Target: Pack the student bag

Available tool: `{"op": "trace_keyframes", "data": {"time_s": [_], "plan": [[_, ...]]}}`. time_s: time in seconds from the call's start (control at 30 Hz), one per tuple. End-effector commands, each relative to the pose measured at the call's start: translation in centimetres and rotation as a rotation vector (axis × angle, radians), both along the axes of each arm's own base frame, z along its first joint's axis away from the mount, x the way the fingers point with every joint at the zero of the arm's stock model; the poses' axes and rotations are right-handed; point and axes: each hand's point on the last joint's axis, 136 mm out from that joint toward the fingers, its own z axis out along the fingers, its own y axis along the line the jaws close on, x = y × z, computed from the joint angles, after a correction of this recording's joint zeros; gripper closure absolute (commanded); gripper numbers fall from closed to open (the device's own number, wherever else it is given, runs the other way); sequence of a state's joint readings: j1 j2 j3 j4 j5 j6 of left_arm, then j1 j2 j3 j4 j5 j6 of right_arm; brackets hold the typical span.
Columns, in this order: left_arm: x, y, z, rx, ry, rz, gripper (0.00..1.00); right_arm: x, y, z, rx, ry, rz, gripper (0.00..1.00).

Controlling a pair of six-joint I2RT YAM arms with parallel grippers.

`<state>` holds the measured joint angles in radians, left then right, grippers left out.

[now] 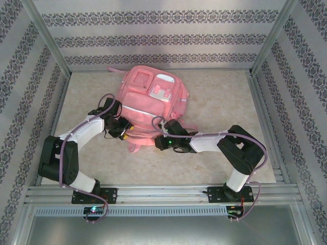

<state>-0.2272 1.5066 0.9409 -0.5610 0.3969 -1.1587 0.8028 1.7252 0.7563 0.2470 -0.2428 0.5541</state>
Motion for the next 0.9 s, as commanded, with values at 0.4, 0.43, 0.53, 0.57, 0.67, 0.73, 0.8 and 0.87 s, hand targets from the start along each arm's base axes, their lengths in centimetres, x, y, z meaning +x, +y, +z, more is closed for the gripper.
{"op": "trace_keyframes", "data": {"time_s": [0.4,0.43,0.53,0.57,0.67,0.73,0.8,0.87], "plan": [[0.8,0.1,-0.5,0.045,-0.016,-0.010,0.73,-1.0,-1.9,-2.1,-0.091,0.018,-0.020,1.00],[0.9,0.2,-0.3,0.049,-0.021,-0.008,0.77,-0.9,-2.0,-1.4,-0.087,-0.003,-0.018,1.00],[1.6,0.5,0.8,0.065,-0.054,0.002,0.87,-0.5,-2.6,0.4,-0.083,-0.056,-0.019,1.00],[1.8,0.6,1.2,0.066,-0.064,0.006,0.90,-0.4,-2.8,0.9,-0.081,-0.068,-0.022,1.00],[2.6,0.6,2.5,0.058,-0.091,0.018,0.97,-0.3,-3.3,1.8,-0.078,-0.079,-0.022,1.00],[3.0,0.7,3.3,0.052,-0.107,0.028,1.00,-0.3,-3.8,2.2,-0.080,-0.087,-0.028,1.00],[3.3,1.0,4.3,0.054,-0.124,0.038,1.00,-0.2,-4.3,2.4,-0.089,-0.093,-0.032,1.00],[3.4,1.5,4.9,0.053,-0.132,0.056,1.00,-0.3,-4.8,2.4,-0.097,-0.091,-0.035,1.00]]}}
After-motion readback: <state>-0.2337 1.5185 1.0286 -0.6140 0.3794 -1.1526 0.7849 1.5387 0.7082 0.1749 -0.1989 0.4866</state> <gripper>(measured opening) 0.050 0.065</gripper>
